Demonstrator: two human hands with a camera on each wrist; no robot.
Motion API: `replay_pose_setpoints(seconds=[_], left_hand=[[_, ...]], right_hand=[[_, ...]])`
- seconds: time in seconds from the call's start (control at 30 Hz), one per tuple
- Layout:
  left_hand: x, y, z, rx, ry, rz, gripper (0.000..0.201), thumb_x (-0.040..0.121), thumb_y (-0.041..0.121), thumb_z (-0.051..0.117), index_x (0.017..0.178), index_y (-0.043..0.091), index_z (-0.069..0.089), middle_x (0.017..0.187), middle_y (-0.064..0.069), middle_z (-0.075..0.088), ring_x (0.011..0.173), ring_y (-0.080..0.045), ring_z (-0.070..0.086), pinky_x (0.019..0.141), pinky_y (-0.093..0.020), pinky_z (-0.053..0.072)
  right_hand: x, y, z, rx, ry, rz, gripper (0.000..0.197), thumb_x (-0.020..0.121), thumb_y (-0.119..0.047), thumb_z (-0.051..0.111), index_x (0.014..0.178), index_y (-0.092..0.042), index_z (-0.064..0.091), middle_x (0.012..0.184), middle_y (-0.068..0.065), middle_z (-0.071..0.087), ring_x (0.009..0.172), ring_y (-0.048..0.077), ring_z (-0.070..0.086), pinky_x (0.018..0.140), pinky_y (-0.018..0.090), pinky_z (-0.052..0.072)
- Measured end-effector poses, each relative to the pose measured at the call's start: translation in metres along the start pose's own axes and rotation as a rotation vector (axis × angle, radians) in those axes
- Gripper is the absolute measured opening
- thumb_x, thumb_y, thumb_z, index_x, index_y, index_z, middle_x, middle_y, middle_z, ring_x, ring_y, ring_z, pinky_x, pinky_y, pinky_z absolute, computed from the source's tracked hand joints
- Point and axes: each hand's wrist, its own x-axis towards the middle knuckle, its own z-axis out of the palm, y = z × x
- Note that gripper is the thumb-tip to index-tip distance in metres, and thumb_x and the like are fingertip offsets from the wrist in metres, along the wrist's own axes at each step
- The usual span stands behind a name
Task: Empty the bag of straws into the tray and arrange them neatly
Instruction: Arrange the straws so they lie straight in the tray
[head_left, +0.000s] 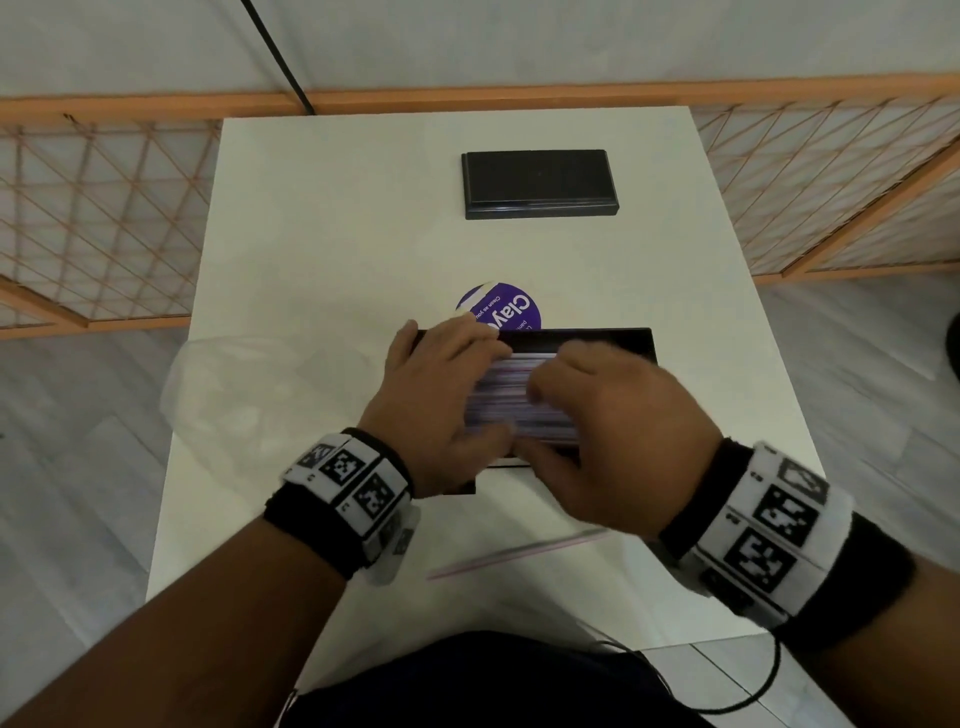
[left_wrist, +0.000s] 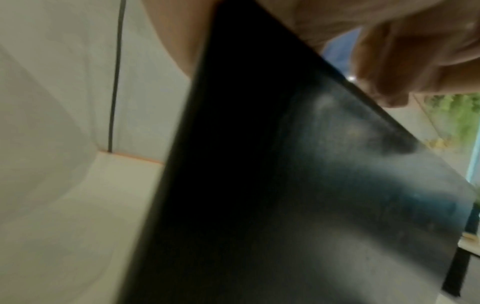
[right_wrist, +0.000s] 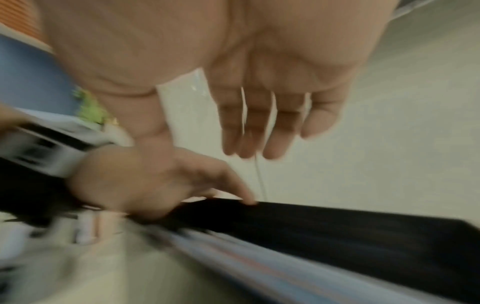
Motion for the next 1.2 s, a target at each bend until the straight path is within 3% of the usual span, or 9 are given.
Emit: replay_pose_setpoints(seconds=[0.1,0.27,0.47,0.57,0.67,0.77,0.9,1.1,1.2], left_hand=[[0.003,-0.005,0.004,-0.199,0.124,-0.088,0.057,0.087,0.044,0.035,0.124,0.012,0.064,0.136,-0.002,0.061,0.136,-0.016,0.047,0.122,-0.043,0.016],[0.001,-0.006,0.010,-0.252,0.173,-0.136,0.059,0.092,0.046,0.030,0.122,0.011,0.067,0.133,-0.001,0.065,0.135,-0.013,0.049,0.120,-0.028,0.014],[0.000,-0.006,0.010,-0.259,0.178,-0.121,0.059,0.092,0.047,0.031,0.123,0.011,0.066,0.132,-0.002,0.065,0.135,-0.011,0.049,0.121,-0.027,0.014],[-0.001,-0.005,0.008,-0.348,0.219,-0.123,0.058,0.091,0.046,0.033,0.121,0.009,0.066,0.127,-0.001,0.067,0.125,-0.002,0.050,0.117,-0.018,0.017],[0.000,-0.007,0.007,-0.487,0.240,-0.156,0.058,0.089,0.047,0.037,0.120,0.008,0.067,0.122,-0.002,0.069,0.119,-0.008,0.056,0.106,-0.007,0.028],[0.001,-0.012,0.001,-0.691,0.247,-0.217,0.060,0.087,0.050,0.038,0.119,0.008,0.068,0.123,-0.005,0.069,0.121,-0.009,0.059,0.098,-0.012,0.042],[0.002,-0.015,-0.004,-0.799,0.233,-0.232,0.058,0.087,0.052,0.038,0.114,0.010,0.068,0.123,-0.012,0.070,0.125,-0.018,0.060,0.104,-0.025,0.046],[0.003,-0.014,-0.008,-0.783,0.247,-0.248,0.051,0.094,0.051,0.040,0.112,0.013,0.071,0.119,-0.010,0.072,0.120,-0.022,0.064,0.108,-0.044,0.048],[0.006,-0.012,-0.021,-0.877,0.298,-0.304,0.030,0.097,0.041,0.048,0.094,0.034,0.077,0.104,0.002,0.075,0.108,-0.022,0.067,0.106,-0.051,0.049]], right_hand=[[-0.016,-0.018,0.011,0.039,-0.084,-0.045,0.023,0.070,-0.037,0.071,0.082,-0.022,0.059,0.071,-0.003,0.063,0.058,0.025,0.063,0.047,0.033,0.050],[-0.017,-0.028,0.051,-0.033,-0.694,-0.058,0.020,0.092,-0.033,0.059,0.106,-0.017,0.058,0.103,0.004,0.065,0.095,0.030,0.063,0.074,0.036,0.048],[-0.024,-0.015,0.118,-0.138,-0.926,-0.081,0.028,0.089,-0.025,0.067,0.113,-0.013,0.059,0.110,0.009,0.058,0.102,0.032,0.059,0.075,0.037,0.046],[-0.035,-0.010,0.136,-0.201,-0.909,-0.126,0.022,0.093,-0.015,0.056,0.114,-0.010,0.061,0.111,0.011,0.061,0.101,0.035,0.060,0.072,0.037,0.043],[-0.041,-0.004,0.146,-0.227,-0.886,-0.132,0.024,0.095,-0.005,0.044,0.106,-0.007,0.065,0.102,0.013,0.067,0.093,0.037,0.065,0.072,0.037,0.044],[-0.041,0.000,0.149,-0.237,-0.898,-0.148,0.022,0.093,-0.004,0.046,0.101,-0.008,0.067,0.096,0.012,0.069,0.088,0.035,0.068,0.079,0.038,0.051],[-0.041,0.000,0.152,-0.251,-0.917,-0.162,0.017,0.092,-0.011,0.052,0.105,-0.012,0.064,0.103,0.011,0.068,0.094,0.034,0.066,0.089,0.042,0.050],[-0.029,-0.013,0.108,-0.082,-0.911,-0.031,0.019,0.089,-0.015,0.057,0.107,-0.010,0.059,0.111,0.012,0.057,0.100,0.036,0.062,0.081,0.039,0.051],[-0.018,-0.015,0.056,0.013,-0.756,0.011,0.011,0.082,-0.014,0.055,0.092,-0.017,0.053,0.106,0.009,0.059,0.098,0.033,0.061,0.079,0.035,0.051]])
